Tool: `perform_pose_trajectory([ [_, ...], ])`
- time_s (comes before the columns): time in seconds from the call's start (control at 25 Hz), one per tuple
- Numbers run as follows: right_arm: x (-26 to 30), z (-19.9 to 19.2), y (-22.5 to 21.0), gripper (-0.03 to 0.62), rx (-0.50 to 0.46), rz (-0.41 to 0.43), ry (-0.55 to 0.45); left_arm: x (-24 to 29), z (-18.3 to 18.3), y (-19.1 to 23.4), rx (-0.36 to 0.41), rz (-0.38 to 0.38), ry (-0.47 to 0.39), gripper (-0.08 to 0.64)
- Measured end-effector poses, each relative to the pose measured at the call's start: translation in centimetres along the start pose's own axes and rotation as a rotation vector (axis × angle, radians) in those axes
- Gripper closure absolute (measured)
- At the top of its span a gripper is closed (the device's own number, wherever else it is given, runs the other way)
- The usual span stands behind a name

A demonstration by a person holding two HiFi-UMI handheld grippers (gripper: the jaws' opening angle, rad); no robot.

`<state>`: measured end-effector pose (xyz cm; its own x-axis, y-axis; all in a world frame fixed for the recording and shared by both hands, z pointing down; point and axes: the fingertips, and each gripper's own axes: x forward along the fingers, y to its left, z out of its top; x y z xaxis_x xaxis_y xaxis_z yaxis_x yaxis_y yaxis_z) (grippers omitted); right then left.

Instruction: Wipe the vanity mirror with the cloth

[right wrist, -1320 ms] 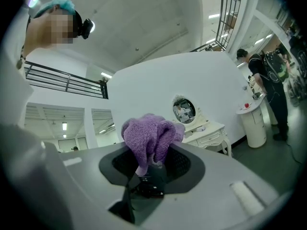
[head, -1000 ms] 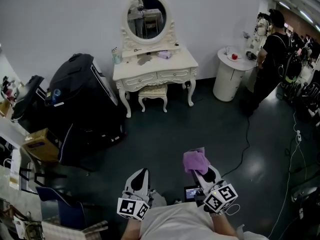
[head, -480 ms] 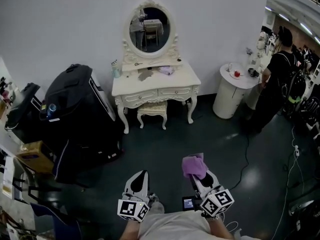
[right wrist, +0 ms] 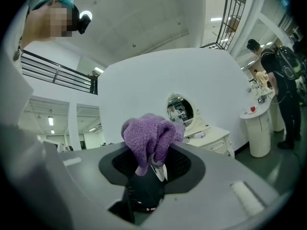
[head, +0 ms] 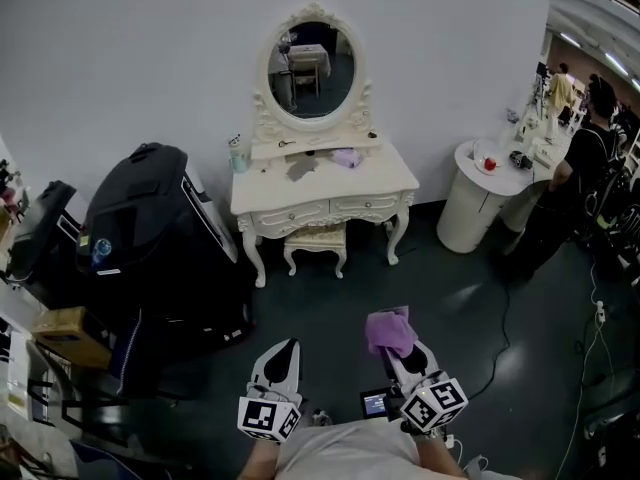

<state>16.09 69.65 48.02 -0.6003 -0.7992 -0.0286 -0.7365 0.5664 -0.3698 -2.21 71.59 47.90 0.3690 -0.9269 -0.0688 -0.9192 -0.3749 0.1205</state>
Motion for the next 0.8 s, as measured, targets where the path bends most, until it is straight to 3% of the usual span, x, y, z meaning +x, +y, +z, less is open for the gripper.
perform_pose_trajectory([
  [0.2, 4.2, -0.7, -0.2, 0.449, 0.012, -0.026, 0.007, 2.2, -0.5, 4.2, -0.018, -0.001, 0.027, 0.558],
  [0.48, 7.7, -0.6, -2.7, 0.449, 0.022, -0.065, 0.024, 6.2, -0.6, 5.7, -0.014, -0.046, 0.036, 0.558],
  [0.8, 13.9, -0.7, -6.7, 0.449, 0.044, -0.042, 0.065, 12.3, -1.4, 8.5, -0.01, -0.006, 0.052, 0.558],
])
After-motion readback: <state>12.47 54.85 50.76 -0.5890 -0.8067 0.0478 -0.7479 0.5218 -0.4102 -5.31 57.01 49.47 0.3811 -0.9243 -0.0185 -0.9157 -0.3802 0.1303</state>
